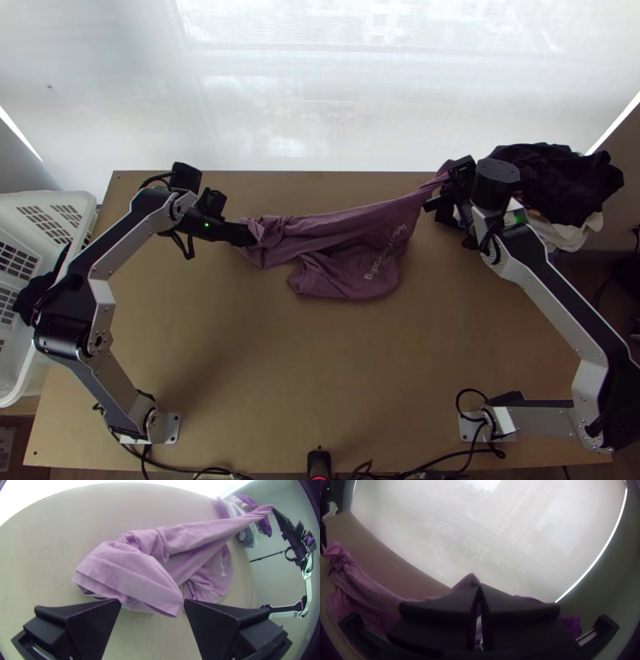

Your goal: Fold the t-shirt

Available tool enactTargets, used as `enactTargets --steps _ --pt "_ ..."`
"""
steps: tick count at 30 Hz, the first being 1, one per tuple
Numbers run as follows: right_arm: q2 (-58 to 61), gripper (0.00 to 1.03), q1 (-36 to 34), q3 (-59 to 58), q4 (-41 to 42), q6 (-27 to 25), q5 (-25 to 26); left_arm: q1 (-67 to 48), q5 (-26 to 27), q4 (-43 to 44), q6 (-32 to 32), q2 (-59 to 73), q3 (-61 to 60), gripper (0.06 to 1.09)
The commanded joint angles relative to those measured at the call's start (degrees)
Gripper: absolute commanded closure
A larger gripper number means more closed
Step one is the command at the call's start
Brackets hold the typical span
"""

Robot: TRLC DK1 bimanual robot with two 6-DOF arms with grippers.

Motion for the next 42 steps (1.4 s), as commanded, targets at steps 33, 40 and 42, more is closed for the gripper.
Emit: enactTargets --steps 33,40,42 --pt "-3.7 1.0 1.1 -5.3 -0.1 2.0 -0.6 3.3 -36.4 13.0 -5.8 0.3 4.9 0.12" --pt "-3.8 1.0 1.1 -5.2 -0.2 2.0 -0.6 -2.7 -23.8 1.8 -6.4 -2.7 6.0 0.12" --pt "-3.8 1.0 1.1 -5.1 -0.1 2.0 -0.6 -4.7 -21.8 -0.5 -6.3 -2.8 5.8 0.12"
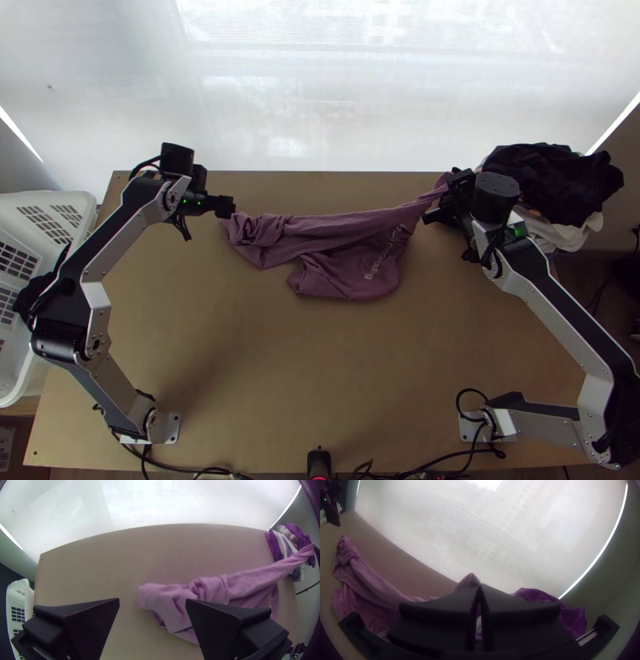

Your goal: Fold the t-shirt

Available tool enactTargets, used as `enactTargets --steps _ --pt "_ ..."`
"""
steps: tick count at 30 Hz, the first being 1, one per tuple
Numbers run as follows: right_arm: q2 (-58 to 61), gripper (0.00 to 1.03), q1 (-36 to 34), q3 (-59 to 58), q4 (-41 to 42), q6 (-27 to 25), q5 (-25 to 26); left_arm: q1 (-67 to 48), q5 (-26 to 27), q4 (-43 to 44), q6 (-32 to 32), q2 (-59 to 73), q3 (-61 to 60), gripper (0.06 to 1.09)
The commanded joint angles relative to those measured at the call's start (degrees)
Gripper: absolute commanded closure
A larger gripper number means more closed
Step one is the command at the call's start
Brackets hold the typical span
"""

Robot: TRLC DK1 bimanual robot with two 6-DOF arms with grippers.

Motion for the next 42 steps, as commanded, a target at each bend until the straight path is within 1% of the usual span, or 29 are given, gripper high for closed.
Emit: enactTargets --steps 1,6,13,22,28,30,32,34,36,39,41,42 --pt "-0.1 1.0 0.1 0.0 -0.1 -0.1 0.0 -5.4 7.4 -8.0 0.1 -1.7 0.1 0.12" --pt "-0.3 1.0 0.1 0.1 0.0 -0.1 0.0 -8.6 7.7 -10.8 0.6 -0.3 -0.1 0.12" --pt "-0.4 1.0 -0.1 0.5 -0.1 -0.1 0.1 -10.7 7.6 -10.8 1.0 2.7 -2.3 0.12" --pt "-0.6 1.0 -0.4 0.5 -0.1 -0.1 0.0 -12.6 6.2 -8.0 1.0 5.3 -4.9 0.12" --pt "-0.8 1.0 -0.5 0.3 -0.1 -0.1 0.0 -12.8 3.6 -5.7 1.0 6.1 -4.8 0.12" --pt "-1.0 1.0 -0.5 0.2 -0.2 -0.1 -0.2 -12.7 3.4 -5.3 1.2 6.3 -4.8 0.13" --pt "-1.2 1.0 -0.8 0.1 -0.2 -0.1 -0.2 -12.7 3.4 -5.2 1.3 6.7 -4.7 0.16" --pt "-1.5 1.0 -0.9 -0.2 -0.2 -0.1 -0.2 -12.8 3.3 -5.1 1.3 7.0 -4.7 0.18" --pt "-1.8 1.0 -0.9 -0.4 -0.2 -0.1 -0.3 -12.7 3.4 -5.1 1.4 7.4 -4.7 0.27" --pt "-2.1 1.0 -1.0 -0.7 -0.2 -0.1 -0.3 -12.7 3.5 -5.1 2.0 8.2 -4.7 0.46" --pt "-2.2 1.0 -1.0 -0.7 -0.2 -0.1 -0.3 -12.6 3.5 -5.1 2.2 8.4 -4.8 0.55" --pt "-2.2 1.0 -1.0 -0.6 -0.2 -0.1 -0.4 -12.5 3.6 -5.1 2.2 8.4 -4.8 0.61"
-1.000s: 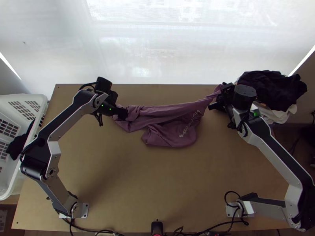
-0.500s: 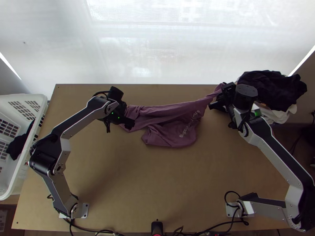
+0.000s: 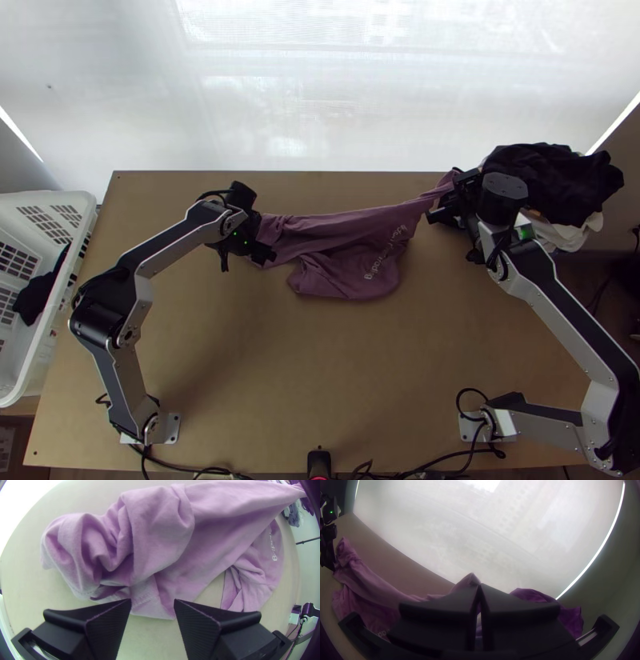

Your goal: Fold the t-shirt

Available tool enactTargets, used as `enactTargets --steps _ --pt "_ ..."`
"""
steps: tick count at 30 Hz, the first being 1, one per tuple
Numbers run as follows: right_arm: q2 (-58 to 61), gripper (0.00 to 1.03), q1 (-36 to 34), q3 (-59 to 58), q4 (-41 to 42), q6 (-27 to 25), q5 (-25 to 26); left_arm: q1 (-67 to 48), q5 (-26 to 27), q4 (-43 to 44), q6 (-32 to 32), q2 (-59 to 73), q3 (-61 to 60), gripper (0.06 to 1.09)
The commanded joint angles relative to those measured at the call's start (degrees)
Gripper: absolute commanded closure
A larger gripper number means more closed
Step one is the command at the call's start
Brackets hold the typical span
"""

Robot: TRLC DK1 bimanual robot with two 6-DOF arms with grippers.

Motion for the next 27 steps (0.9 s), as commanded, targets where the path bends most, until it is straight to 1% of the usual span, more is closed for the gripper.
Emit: enactTargets --steps 1,4,6,9,10,11,13,16,17,19,27 --pt "-0.4 1.0 -0.2 -0.2 0.0 0.0 -0.2 0.2 0.1 0.2 0.5 0.9 -0.1 0.67" --pt "-0.4 1.0 -0.1 0.1 0.0 0.0 -0.2 0.6 0.3 0.2 0.6 0.8 -0.2 0.79" --pt "-0.4 1.0 -0.1 0.1 -0.1 0.0 -0.2 0.8 0.3 0.2 0.9 0.8 -0.6 0.83" --pt "-0.5 1.0 -0.1 0.1 -0.1 0.0 -0.3 0.9 0.3 0.2 0.9 0.8 -1.4 0.84" --pt "-0.5 1.0 -0.1 0.1 -0.1 0.0 -0.3 1.0 0.3 0.2 1.0 0.8 -1.7 0.89" --pt "-0.5 1.0 -0.1 0.1 -0.2 0.1 -0.3 1.0 0.3 0.3 1.0 0.8 -1.9 0.91" --pt "-0.7 1.0 -0.1 0.0 -0.2 0.1 -0.3 1.1 0.3 0.5 1.0 0.8 -2.4 0.99" --pt "-0.8 1.0 -0.2 -0.1 -0.3 0.1 -0.4 1.3 0.3 0.6 1.2 0.6 -2.5 1.0" --pt "-0.8 1.0 -0.2 -0.1 -0.3 0.1 -0.4 1.4 0.3 0.6 1.2 0.5 -2.3 1.03" --pt "-0.8 1.0 -0.2 0.1 -0.3 0.1 -0.4 1.5 0.4 0.6 1.2 -0.7 -1.9 1.05" --pt "-1.7 1.0 -0.8 3.5 -1.9 0.1 -0.5 5.1 0.4 0.6 2.0 -12.1 -0.9 1.05"
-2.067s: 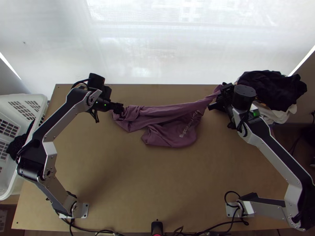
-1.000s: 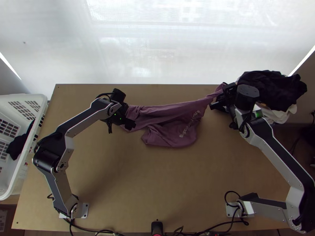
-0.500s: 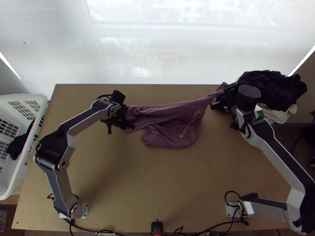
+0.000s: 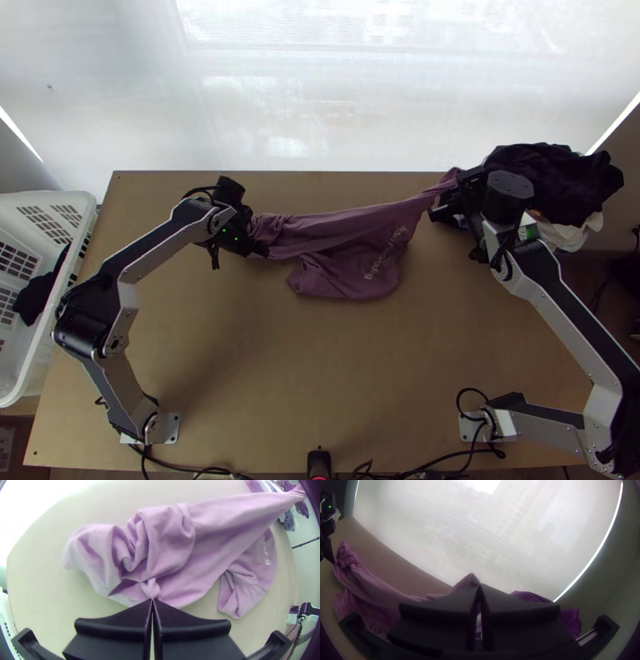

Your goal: Fold the t-shirt

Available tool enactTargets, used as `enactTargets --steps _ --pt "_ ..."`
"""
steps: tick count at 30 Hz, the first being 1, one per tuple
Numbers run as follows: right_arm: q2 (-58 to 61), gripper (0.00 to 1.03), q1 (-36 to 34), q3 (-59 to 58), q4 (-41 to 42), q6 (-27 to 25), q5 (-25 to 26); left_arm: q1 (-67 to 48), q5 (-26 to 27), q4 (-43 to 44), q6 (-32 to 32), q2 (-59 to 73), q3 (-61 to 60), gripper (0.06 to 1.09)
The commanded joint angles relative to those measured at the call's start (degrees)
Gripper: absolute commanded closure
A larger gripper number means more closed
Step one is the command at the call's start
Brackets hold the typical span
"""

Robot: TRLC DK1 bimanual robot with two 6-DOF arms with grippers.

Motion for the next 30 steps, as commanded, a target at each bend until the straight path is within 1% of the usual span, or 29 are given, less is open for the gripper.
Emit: enactTargets --steps 1,7,13,23,30 --pt "-1.1 1.0 -0.4 3.4 -1.9 0.0 0.0 3.7 0.0 0.1 0.5 -9.3 0.9 1.05" --pt "-3.6 1.0 -0.2 11.5 -6.5 0.0 -0.2 10.4 1.3 -0.8 0.9 -18.4 5.5 1.05" --pt "-6.7 1.0 1.7 18.0 -9.8 0.0 -0.2 16.0 3.4 -1.4 1.0 -25.0 12.5 1.05" --pt "-16.9 1.0 5.7 20.6 -13.5 -1.1 -0.2 19.3 3.0 1.4 1.9 -39.0 15.2 1.05" --pt "-25.3 1.0 7.3 22.3 -20.0 -2.4 -0.2 20.9 0.4 0.7 2.4 -50.2 15.2 1.05"
